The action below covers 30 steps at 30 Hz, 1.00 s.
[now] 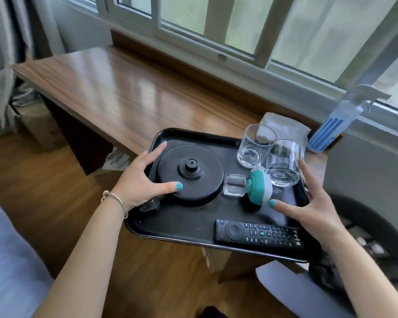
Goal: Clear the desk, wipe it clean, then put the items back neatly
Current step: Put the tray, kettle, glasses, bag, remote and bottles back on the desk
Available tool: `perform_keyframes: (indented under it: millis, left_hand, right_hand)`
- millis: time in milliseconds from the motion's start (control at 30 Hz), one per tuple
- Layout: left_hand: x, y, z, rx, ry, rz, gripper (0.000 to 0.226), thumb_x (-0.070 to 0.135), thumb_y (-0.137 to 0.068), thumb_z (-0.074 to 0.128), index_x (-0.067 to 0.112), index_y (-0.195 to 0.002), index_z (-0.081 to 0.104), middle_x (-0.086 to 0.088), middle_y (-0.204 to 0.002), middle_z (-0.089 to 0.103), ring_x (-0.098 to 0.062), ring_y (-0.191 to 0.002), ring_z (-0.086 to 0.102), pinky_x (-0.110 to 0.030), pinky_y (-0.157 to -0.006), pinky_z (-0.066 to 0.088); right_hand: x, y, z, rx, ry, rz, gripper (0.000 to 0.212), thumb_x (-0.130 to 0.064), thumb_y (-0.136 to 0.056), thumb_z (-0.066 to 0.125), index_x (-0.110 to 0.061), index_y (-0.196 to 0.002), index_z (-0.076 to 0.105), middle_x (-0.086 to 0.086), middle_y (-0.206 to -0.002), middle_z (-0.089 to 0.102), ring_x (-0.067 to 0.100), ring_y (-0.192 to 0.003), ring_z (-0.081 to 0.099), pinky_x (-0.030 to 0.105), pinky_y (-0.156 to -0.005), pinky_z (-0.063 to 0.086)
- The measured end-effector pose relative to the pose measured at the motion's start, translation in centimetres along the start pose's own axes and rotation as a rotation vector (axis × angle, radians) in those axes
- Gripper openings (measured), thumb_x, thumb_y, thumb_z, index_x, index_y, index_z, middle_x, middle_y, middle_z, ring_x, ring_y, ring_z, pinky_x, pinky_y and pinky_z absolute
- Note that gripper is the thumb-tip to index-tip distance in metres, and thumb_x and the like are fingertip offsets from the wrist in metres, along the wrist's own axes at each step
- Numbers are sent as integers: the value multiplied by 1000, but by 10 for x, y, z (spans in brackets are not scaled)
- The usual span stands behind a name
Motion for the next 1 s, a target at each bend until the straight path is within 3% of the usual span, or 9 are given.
perform_keyframes:
  millis: [100,267,467,867,1000]
  left_hand:
    - [-14,-4,-31,44,7,-25,99,53,-50,83,61,-135,33,11,-154,28,6,-140,11,-27,-115,18]
    - [-43,-24,-81,108,23,-64,104,67,-45,82,62,-136,32,12,-155,26,0,-145,8,-34,-118,18]
    - [-79,-81,-143,145,-27,-75,105,76,-39,76,67,-132,29,13,-155,27,-1,-145,9,-41,-119,21]
    - [-130,-196,-244,141,-9,-94,103,74,-41,78,68,-132,31,10,-156,26,1,-145,9,-34,-118,20]
    - [-145,-220,-277,145,13,-79,102,73,-43,79,66,-133,32,14,-155,29,2,-144,9,-35,-118,20]
  right_hand:
    - [-20,-23,30,-44,3,-24,109,-16,-63,87,-41,-151,27,-38,-137,31,-24,-120,32,8,-101,24]
    - [-48,-68,81,-102,-14,-53,107,-17,-62,88,-43,-149,31,-36,-135,36,-28,-113,38,19,-107,27]
    - [-65,-141,151,-131,-30,-104,109,-15,-62,90,-42,-149,32,-21,-148,38,-6,-133,36,25,-114,27]
    - [-117,-256,251,-132,-45,-121,108,-10,-64,89,-42,-149,32,-34,-139,38,-5,-135,35,24,-113,26]
    - [-139,-277,283,-126,-34,-122,107,-10,-64,89,-40,-150,32,-29,-143,38,-8,-133,34,22,-112,26]
Point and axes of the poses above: each hand's wrist, its own y-axis away from the middle knuckle, its own z-axis out of the palm, x = y × z, the point moved 9 cm from there along -y, towards the middle knuckle
